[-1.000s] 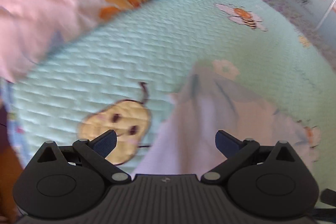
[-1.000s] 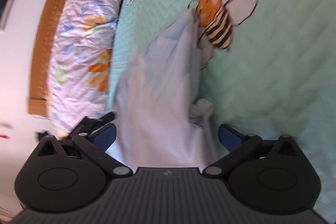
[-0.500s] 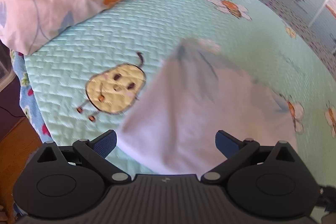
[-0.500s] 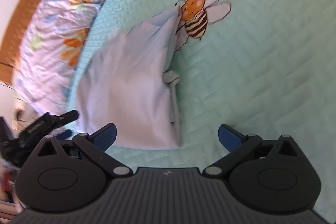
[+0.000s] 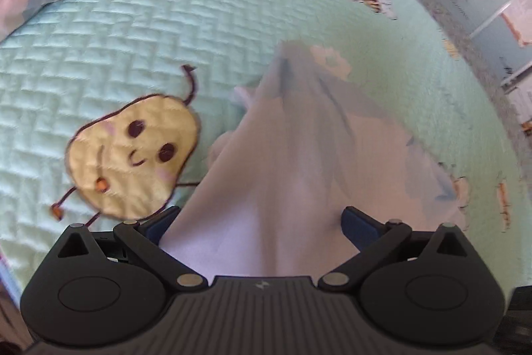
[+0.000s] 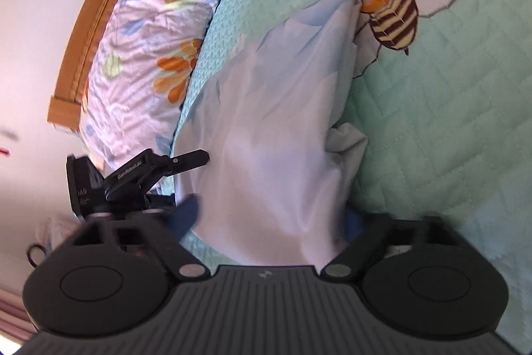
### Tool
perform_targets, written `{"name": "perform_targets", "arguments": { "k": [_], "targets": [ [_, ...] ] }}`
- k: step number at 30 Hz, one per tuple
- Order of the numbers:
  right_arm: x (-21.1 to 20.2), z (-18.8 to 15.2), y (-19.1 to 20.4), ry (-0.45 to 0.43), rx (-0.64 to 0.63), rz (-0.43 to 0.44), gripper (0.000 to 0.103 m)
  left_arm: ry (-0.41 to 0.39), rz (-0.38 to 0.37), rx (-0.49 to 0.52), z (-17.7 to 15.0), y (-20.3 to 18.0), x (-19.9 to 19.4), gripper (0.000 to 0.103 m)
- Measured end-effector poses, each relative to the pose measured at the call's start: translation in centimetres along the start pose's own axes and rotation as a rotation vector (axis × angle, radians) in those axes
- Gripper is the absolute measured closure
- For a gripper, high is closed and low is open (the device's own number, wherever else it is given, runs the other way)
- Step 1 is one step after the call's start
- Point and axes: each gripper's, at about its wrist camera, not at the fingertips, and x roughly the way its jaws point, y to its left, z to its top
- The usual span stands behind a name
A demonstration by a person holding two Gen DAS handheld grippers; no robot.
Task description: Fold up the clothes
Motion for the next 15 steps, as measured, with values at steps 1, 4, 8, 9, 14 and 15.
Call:
{"name": "perform_targets", "arguments": {
  "k": [1,4,8,9,14,15],
  "targets": [
    [0.3,0.1,-0.6,0.010,0.034,0.002,0.065,0.000,-0.018,0.002,0.2,-0.2,0.0,0.004],
    [0.7,-0.3,-1.5,0.003,0.061,0.002,0.087,0.004,-0.024,0.021,0.3,-1.1,-0.2,0.053],
    [-0.3,-1.0,-1.8,-0.018,0.117,0.066,0.090,-0.001,-0.078,-0.018,0.4,-1.0,-1.3,0.079],
    [-0.6,-1.1,-1.8,-0.016,0.137,0.107,0.090,0.000,-0.108,-0.036,0.4,-1.0,-1.9,0.081],
    [-4.3,-1.7,0.1,-0.032,0.168,0.279,0.092,0.007,-0.263,-0.057,0.4,-3.5,-5.8,0.084],
    [-5.2,-1.7,0.6,-0.035,0.169,0.297,0.092,0.008,-0.292,-0.056,0.5,-4.2,-6.7,0.086]
  ]
}}
